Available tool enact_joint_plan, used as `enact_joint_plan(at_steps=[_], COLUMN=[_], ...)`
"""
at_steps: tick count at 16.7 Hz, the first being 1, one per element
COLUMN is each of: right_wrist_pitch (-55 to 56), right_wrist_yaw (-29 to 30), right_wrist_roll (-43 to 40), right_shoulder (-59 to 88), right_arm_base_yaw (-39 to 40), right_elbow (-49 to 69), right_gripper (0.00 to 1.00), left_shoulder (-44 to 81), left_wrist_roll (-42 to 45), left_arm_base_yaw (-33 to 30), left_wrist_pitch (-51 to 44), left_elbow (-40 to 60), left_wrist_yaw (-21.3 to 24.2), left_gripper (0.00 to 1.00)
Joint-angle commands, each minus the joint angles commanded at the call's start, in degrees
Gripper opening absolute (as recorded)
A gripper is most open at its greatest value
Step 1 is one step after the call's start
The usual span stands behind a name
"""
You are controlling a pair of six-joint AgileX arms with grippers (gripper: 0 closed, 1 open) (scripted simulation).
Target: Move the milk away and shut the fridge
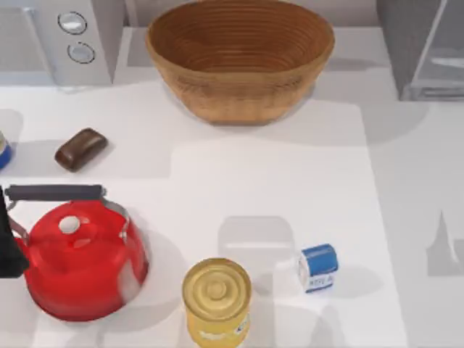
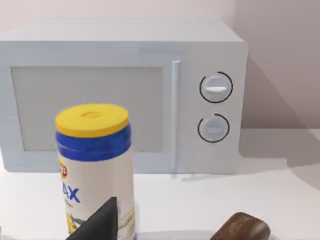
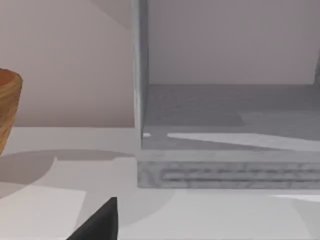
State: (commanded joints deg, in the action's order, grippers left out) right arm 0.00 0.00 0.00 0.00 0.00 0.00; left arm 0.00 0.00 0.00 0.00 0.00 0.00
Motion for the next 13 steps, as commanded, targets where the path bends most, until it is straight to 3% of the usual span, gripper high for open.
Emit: enact_joint_plan(at_steps=[3, 6, 13], right_wrist_pitch=[0.59, 4.67, 22.77], right_wrist_yaw=[0.76, 5.98, 28.96], right_wrist_roll=[0.02, 0.12, 0.57], right_shoulder=[0.62, 4.92, 23.98], right_arm_base_yaw=[0.76, 5.95, 28.82], right_elbow=[0.02, 0.15, 0.75], right_gripper=[1.00, 1.00, 1.00], left_shoulder=[0.00, 0.00, 0.00], left_wrist_roll=[0.00, 0.00, 0.00], left_arm_base_yaw=[0.00, 0.00, 0.00], left_wrist_pitch=[0.00, 0.00, 0.00], left_elbow=[0.00, 0.00, 0.00], left_wrist_yaw=[0.00, 0.00, 0.00], left_gripper=[1.00, 1.00, 1.00])
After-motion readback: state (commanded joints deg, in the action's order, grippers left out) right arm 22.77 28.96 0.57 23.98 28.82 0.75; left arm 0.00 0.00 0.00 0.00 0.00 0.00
